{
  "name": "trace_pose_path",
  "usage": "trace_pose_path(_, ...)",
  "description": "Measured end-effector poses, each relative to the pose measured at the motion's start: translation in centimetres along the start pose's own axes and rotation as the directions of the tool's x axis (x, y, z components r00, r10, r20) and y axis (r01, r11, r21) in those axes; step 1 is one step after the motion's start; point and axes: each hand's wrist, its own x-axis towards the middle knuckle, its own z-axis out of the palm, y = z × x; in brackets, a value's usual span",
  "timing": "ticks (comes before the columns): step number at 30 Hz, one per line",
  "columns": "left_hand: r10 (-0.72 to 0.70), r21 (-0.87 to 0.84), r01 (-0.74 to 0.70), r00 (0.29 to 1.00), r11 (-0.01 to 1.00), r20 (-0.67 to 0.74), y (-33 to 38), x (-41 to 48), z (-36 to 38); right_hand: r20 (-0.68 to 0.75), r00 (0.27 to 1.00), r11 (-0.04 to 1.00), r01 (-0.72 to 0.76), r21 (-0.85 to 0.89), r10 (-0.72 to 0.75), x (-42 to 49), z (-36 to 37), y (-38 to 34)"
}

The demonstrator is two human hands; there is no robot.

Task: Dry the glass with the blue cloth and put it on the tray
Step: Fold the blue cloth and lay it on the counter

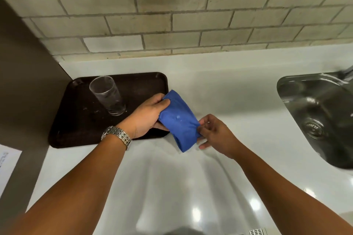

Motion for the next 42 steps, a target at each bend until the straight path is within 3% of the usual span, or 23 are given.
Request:
trace_pose_path(4,0.101,0.295,-0.096,0.995,0.951,0.0,0.1,2.1,0.5,-0.142,0.989,0.987,-0.062,-0.15,0.041,-0.8,-0.4,1.4)
trace_pose_path(7,0.196,0.528,-0.169,0.981,0.832,0.005,0.8,4.7,1.9,-0.237,0.97,0.984,-0.093,-0.154,0.054,-1.2,-0.1,3.0)
trace_pose_path(11,0.205,0.624,-0.137,0.978,0.769,-0.038,1.0,7.5,4.0,-0.298,0.948,0.974,-0.162,-0.155,0.11,-1.2,0.7,3.9)
trace_pose_path(13,0.182,0.63,-0.104,0.982,0.77,-0.059,0.4,8.3,4.7,-0.318,0.943,0.938,-0.192,-0.287,0.096,-1.0,0.7,3.9)
trace_pose_path(15,0.182,0.664,-0.092,0.981,0.742,-0.067,-0.6,8.3,5.2,-0.313,0.948,0.829,-0.218,-0.516,0.054,-0.9,0.4,3.7)
trace_pose_path(17,0.247,0.756,-0.121,0.968,0.644,-0.056,-1.6,7.5,5.6,-0.339,0.935,0.718,-0.168,-0.675,-0.101,-0.7,0.3,3.3)
trace_pose_path(18,0.307,0.808,-0.163,0.951,0.567,-0.024,-2.2,6.8,5.9,-0.324,0.918,0.689,-0.083,-0.72,-0.228,-0.5,0.3,2.9)
trace_pose_path(20,0.391,0.891,-0.232,0.918,0.39,0.068,-3.4,5.1,6.6,-0.163,0.876,0.571,0.145,-0.808,-0.454,0.6,0.3,2.4)
trace_pose_path(21,0.397,0.915,-0.247,0.911,0.319,0.107,-4.2,4.3,6.9,-0.046,0.862,0.49,0.243,-0.837,-0.505,1.4,0.2,2.2)
trace_pose_path(23,0.35,0.923,-0.259,0.924,0.286,0.15,-5.5,3.3,7.8,0.143,0.891,0.435,0.344,-0.832,-0.431,3.0,0.1,2.2)
trace_pose_path(25,0.275,0.902,-0.246,0.95,0.356,0.15,-6.5,2.9,8.1,0.22,0.926,0.453,0.346,-0.822,-0.308,4.3,-0.1,3.1)
trace_pose_path(29,0.201,0.869,-0.262,0.96,0.42,0.192,-6.6,2.8,7.5,0.212,0.923,0.362,0.326,-0.873,-0.321,5.5,-0.9,5.0)
trace_pose_path(33,0.104,0.921,-0.261,0.965,0.289,0.241,-6.8,3.1,7.5,0.094,0.944,0.386,0.218,-0.896,-0.316,5.7,-0.9,5.1)
trace_pose_path(40,0.059,0.972,-0.202,0.979,0.118,0.196,-6.4,2.9,8.5,0.126,0.958,0.349,0.213,-0.913,-0.256,5.5,-1.3,4.3)
trace_pose_path(42,0.082,0.974,-0.194,0.979,0.118,0.186,-6.7,2.6,8.5,0.142,0.96,0.342,0.221,-0.913,-0.241,5.7,-1.3,4.1)
